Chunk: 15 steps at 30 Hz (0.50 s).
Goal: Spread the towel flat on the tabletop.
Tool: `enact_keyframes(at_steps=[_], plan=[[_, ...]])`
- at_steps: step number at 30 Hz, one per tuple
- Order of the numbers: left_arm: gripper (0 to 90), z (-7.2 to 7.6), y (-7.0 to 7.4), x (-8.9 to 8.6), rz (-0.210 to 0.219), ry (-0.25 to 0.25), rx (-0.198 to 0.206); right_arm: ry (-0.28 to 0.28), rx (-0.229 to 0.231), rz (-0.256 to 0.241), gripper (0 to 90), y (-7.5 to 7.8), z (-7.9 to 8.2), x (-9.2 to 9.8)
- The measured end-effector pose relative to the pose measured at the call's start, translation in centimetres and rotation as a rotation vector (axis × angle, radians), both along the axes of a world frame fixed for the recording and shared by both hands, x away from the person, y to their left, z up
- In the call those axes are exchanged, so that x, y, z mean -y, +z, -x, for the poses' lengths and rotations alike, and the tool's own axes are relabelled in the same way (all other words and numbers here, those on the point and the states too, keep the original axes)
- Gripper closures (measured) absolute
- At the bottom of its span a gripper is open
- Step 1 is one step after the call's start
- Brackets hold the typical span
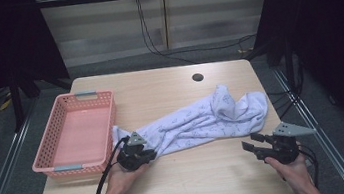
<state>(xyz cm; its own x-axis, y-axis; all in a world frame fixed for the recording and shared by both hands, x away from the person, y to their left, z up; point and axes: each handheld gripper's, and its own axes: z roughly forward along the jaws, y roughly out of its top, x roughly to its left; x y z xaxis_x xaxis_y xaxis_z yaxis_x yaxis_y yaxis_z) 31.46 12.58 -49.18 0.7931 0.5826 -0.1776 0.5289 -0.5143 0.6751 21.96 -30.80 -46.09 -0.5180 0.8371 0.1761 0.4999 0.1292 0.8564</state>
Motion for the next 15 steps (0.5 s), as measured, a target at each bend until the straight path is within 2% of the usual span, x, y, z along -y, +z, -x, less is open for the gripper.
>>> enact_keyframes(at_steps=[1,3,5,7,8,9,11,13,15], plan=[[83.3,0.3,0.0,0.3,0.014,-0.024,-0.014,0.001,-0.002,0.006,46.6,-0.1,0.3,-0.1],[84.0,0.9,0.0,1.0,0.064,-0.068,-0.08,0.015,-0.01,0.014,46.6,-0.1,1.0,-0.5],[84.0,1.6,-0.1,2.5,0.083,-0.129,-0.104,0.016,-0.013,0.015,46.6,-0.2,1.6,-0.7],[84.0,2.1,0.1,4.1,0.105,-0.161,-0.128,0.018,-0.02,0.014,46.6,-0.3,2.1,-1.1],[83.9,2.3,0.2,5.0,0.099,-0.181,-0.113,0.022,-0.02,0.013,46.4,-0.3,2.3,-1.3],[84.0,2.4,0.3,5.8,0.113,-0.189,-0.112,0.025,-0.021,0.014,46.1,-0.4,2.5,-1.6],[84.0,2.1,0.8,7.5,0.169,-0.203,-0.146,0.04,-0.024,0.017,45.9,-0.5,2.8,-2.1],[83.9,1.9,1.1,8.7,0.198,-0.222,-0.15,0.061,-0.026,0.025,46.1,-0.6,2.8,-2.8],[83.7,1.7,1.3,10.0,0.233,-0.21,-0.168,0.084,-0.03,0.031,46.4,-0.8,2.6,-3.5]])
